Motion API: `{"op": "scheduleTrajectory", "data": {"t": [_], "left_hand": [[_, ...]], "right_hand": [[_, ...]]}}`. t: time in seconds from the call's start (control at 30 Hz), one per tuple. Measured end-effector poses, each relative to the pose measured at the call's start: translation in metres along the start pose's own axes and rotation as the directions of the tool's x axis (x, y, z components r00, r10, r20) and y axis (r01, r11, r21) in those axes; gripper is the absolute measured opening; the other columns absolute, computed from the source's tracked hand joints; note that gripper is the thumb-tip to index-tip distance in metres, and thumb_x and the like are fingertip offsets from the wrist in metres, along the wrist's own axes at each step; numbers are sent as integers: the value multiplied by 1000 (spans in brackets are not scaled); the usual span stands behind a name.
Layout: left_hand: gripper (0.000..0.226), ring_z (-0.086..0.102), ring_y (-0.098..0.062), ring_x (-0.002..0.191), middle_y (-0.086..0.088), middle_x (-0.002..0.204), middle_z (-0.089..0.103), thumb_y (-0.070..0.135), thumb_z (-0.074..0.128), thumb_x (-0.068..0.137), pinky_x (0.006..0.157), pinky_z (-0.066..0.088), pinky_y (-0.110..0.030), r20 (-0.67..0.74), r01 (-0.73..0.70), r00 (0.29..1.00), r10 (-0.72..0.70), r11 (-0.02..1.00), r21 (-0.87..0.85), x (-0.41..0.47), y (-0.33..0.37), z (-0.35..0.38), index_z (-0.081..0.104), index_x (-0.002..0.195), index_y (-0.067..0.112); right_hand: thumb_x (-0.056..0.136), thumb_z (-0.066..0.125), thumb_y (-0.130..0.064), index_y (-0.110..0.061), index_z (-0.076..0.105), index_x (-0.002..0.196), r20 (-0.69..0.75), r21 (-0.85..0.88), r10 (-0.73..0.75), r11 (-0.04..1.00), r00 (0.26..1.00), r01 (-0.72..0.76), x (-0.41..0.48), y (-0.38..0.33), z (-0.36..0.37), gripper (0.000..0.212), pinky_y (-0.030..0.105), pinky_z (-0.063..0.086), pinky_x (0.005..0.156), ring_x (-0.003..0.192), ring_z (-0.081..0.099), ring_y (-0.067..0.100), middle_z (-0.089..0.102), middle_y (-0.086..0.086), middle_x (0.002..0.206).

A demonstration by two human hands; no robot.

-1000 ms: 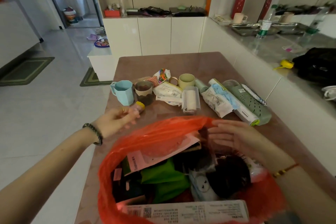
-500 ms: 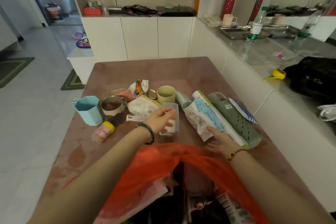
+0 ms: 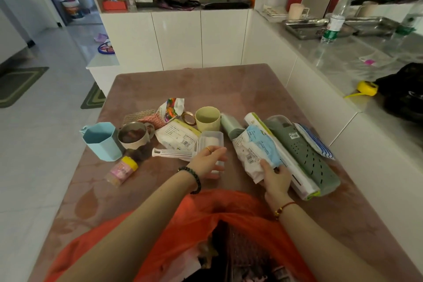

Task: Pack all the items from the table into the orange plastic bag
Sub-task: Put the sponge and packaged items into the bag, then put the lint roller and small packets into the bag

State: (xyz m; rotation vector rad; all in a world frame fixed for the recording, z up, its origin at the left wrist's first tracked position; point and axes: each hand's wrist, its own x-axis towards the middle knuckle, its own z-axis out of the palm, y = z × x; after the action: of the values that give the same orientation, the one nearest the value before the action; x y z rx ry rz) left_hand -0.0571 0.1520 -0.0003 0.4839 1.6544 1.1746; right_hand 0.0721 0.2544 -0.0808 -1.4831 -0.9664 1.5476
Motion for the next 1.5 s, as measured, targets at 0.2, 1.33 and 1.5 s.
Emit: {"op": "scheduleTrajectory", "data": {"t": [0.2,1.33,1.5], "left_hand": [[29,58,-19,89,-1,103,58,39,55,85,81,50,-39,60,-17,998,31,974,-228,-30,10,6,48,107,23],[49,55,-32,114,-21,127,56,32,58,85,94,45,-45,285,295,935,-209,906,-303,-142,-72,39,50,125,3],[59,55,-37,113,-21,127,54,25,67,80,93,47,-54,-1,133,991,-136,972,-192,-99,-55,39,43,130,5]], "right_hand": [[83,64,-9,-22,60,89,172,-16,-402,911,899,411,-48,-38,-23,15,23,57,70,86,65,6,67,7,106],[78,58,-8,-26,72,89,465,-669,-519,324,717,669,-146,-50,-99,25,30,50,76,87,64,15,73,-6,89],[79,67,-11,-27,74,88,523,-552,-533,383,665,741,-149,-50,-99,18,21,50,64,69,62,2,72,-11,77]]}}
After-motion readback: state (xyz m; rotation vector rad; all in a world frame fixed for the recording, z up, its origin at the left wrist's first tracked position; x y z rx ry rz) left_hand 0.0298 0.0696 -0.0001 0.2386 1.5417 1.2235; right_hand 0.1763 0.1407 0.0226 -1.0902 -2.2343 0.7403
